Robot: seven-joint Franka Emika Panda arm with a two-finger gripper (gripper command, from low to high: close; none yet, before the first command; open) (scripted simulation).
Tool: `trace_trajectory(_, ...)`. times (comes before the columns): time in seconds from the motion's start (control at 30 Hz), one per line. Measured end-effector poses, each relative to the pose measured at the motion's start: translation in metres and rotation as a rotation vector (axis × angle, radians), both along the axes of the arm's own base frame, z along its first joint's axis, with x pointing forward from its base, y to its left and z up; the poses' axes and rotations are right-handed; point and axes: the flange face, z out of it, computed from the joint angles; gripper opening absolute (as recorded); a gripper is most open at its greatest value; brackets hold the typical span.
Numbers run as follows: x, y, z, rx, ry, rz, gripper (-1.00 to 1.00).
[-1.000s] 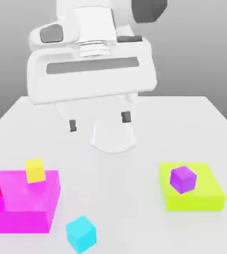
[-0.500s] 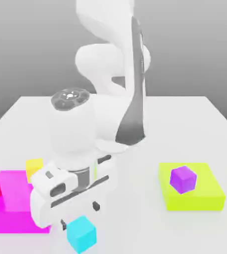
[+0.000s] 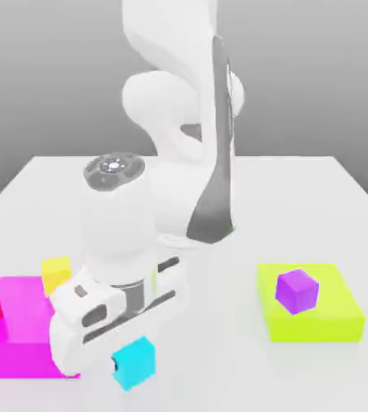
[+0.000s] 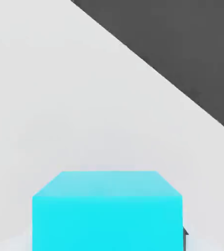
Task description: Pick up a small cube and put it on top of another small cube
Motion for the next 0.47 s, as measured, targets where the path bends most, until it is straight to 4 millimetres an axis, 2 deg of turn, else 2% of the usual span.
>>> trace_trajectory(0.1, -0.012, -0.074, 0.041, 0.002, -0.003, -0.166, -1.0)
trace_trajectory(0.13, -0.023, -0.105, 0.055, 0.003, -0.003, -0.236, -1.0)
trace_trajectory(0.2, -0.062, -0.18, 0.085, 0.001, 0.0, -0.416, -1.0)
trace_trajectory(0.23, -0.071, -0.196, 0.088, 0.002, 0.001, -0.455, -1.0)
trace_trajectory(0.33, -0.067, -0.195, 0.06, 0.002, 0.003, -0.452, -1.0)
trace_trajectory(0.37, -0.068, -0.195, 0.048, 0.001, 0.004, -0.454, 1.0)
trace_trajectory(0.47, -0.068, -0.195, 0.048, 0.001, 0.004, -0.454, 1.0)
